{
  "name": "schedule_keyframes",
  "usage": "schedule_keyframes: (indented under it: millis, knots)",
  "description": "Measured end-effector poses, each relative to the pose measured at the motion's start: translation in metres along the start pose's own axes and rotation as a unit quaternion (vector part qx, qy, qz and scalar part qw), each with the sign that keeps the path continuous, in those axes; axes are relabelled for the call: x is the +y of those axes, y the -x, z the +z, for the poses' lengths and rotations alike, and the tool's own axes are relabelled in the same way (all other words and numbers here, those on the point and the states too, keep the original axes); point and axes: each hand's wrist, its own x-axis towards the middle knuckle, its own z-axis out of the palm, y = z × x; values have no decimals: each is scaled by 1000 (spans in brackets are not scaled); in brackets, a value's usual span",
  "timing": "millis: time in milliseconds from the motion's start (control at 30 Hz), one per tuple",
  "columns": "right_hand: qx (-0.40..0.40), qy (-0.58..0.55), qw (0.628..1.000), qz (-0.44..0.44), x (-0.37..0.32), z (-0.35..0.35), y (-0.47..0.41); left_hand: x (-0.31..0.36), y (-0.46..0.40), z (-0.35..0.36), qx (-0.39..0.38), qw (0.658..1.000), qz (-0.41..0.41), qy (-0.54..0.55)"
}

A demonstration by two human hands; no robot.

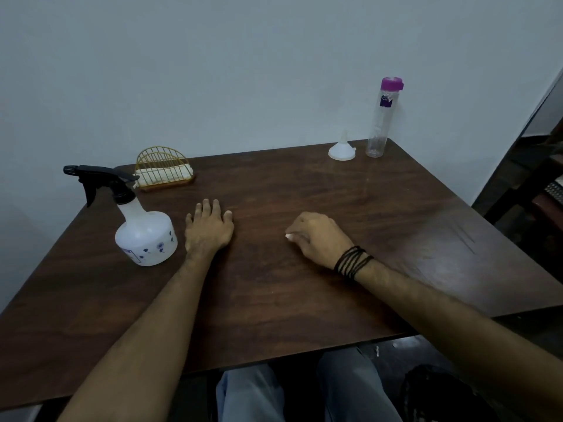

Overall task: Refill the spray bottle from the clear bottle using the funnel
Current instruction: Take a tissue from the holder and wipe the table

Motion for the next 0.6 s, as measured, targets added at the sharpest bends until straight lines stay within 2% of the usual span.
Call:
schedule_keyframes:
  millis: [67, 200, 300, 400, 500, 600]
  knots:
    - [23, 9, 999, 44, 26, -8, -8, 1, 1, 0, -1, 1000, 1, 1]
    - [74, 46, 976, 201, 89, -34, -22, 1, 2, 1, 0, 1000, -3, 0]
    - [75, 40, 963, 256, 102, -42, -18, 1, 2, 2, -2, 1000, -7, -3]
    - [74, -7, 971, 228, 73, -38, -6, 6, -1, 4, -3, 1000, -18, -4]
    - [33, -36, 990, 132, 27, -19, 7, 13, -2, 6, -10, 999, -44, 9]
    - [23, -41, 994, 100, 26, -14, 3, 13, -1, 7, -5, 999, -44, 13]
